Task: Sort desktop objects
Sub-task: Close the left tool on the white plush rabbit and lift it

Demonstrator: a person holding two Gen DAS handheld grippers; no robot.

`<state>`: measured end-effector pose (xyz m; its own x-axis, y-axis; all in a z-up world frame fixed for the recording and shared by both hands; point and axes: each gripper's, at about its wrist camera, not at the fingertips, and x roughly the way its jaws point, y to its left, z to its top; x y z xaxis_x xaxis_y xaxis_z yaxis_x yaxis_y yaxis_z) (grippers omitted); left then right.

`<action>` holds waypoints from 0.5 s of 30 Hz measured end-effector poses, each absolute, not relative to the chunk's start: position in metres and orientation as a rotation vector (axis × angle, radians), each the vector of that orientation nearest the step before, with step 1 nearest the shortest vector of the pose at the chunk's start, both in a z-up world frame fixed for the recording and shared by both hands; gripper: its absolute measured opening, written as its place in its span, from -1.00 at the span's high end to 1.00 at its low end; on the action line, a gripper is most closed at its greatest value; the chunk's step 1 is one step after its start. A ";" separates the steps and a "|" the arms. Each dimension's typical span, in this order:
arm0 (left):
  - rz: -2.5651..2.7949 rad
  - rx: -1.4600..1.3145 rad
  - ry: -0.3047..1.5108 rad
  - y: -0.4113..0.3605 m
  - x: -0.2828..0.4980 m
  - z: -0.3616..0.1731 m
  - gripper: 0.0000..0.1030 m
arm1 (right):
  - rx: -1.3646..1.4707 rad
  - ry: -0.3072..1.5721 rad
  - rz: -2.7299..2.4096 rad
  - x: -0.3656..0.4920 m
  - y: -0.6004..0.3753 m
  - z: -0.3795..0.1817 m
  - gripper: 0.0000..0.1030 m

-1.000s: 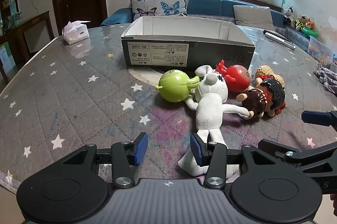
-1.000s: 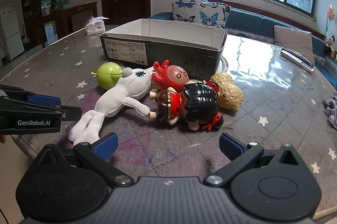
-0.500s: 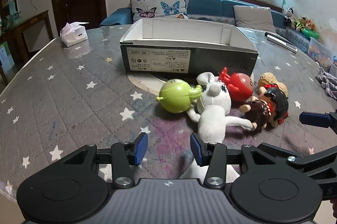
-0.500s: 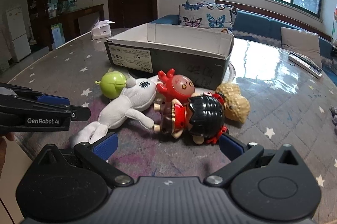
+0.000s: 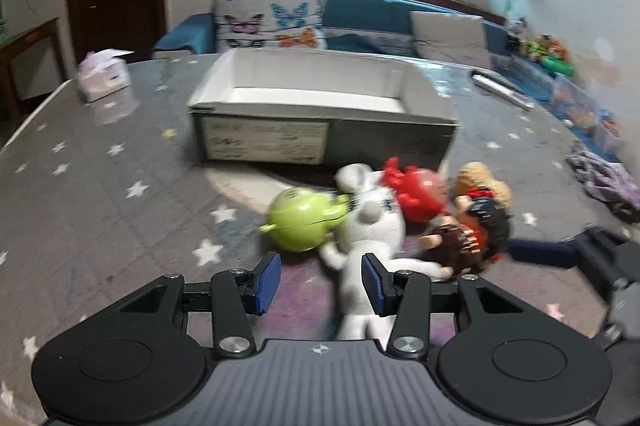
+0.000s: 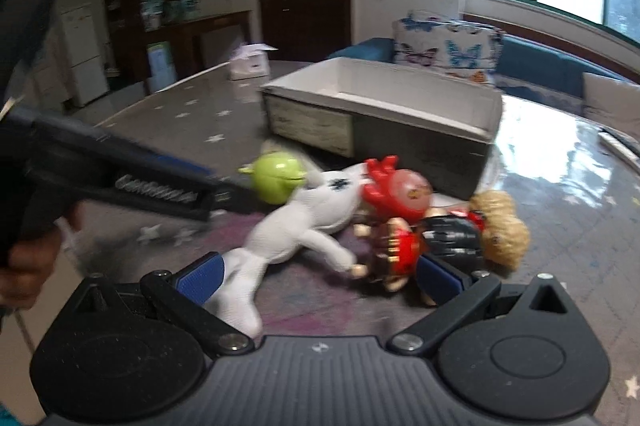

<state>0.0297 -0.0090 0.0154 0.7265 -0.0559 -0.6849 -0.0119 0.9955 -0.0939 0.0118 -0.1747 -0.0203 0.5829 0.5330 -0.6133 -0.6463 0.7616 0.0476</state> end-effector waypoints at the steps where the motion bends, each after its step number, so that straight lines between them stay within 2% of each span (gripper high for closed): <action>1: -0.044 -0.094 0.761 -0.011 0.032 0.016 0.08 | -0.198 0.649 0.717 0.009 -0.172 -0.020 -0.94; 11: -0.118 -0.126 0.873 -0.018 0.069 0.003 0.14 | -0.213 0.692 0.817 0.011 -0.157 -0.026 -0.72; 15: -0.135 -0.156 0.934 -0.019 0.083 -0.007 0.23 | -0.213 0.719 0.831 0.019 -0.151 -0.031 -0.60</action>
<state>0.0829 -0.0188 -0.0071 0.5879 -0.1827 -0.7881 0.0476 0.9803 -0.1918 0.0192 -0.1506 -0.0314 0.4570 0.5988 -0.6577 -0.7369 0.6690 0.0971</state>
